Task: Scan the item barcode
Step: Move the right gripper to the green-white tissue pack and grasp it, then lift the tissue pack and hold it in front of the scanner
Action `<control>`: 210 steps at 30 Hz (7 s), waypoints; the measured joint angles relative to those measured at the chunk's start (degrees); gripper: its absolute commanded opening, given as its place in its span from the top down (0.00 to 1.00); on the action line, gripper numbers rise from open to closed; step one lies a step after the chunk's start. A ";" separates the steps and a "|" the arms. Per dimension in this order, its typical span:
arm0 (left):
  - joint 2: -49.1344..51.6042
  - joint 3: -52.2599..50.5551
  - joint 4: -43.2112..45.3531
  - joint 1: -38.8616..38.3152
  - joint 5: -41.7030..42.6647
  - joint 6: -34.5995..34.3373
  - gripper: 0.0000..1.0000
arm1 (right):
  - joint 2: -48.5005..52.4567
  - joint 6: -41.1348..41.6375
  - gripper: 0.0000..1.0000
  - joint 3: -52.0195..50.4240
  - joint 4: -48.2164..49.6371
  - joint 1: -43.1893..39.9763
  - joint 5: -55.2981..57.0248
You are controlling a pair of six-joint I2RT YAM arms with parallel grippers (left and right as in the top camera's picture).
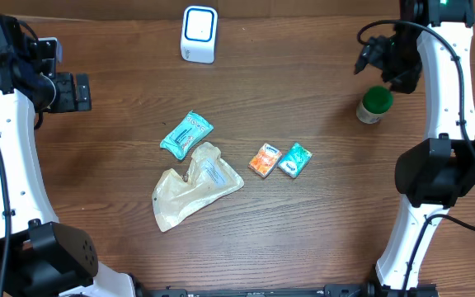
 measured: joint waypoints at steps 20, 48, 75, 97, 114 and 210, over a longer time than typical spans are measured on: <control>0.00 -0.02 0.00 0.00 0.00 0.00 0.00 | 0.00 -5.73 0.79 -31.93 5.42 13.42 -8.66; 0.00 -0.02 0.04 0.00 0.00 0.00 0.00 | -0.44 -3.52 0.51 -27.74 18.25 13.42 -8.83; 0.00 -0.02 0.00 0.00 0.00 0.00 0.00 | -2.69 -1.95 0.60 -35.06 19.65 15.93 -9.79; 0.00 -0.02 -0.02 0.00 0.00 0.00 0.00 | -24.65 17.46 0.65 -63.98 47.23 17.40 -7.37; 0.00 -0.02 0.00 0.00 0.00 0.00 0.00 | -17.79 23.58 0.78 -68.17 56.61 18.29 -13.49; 0.07 -0.07 0.00 0.00 -0.02 0.00 0.00 | 22.12 -69.59 0.96 -5.49 89.42 40.26 36.63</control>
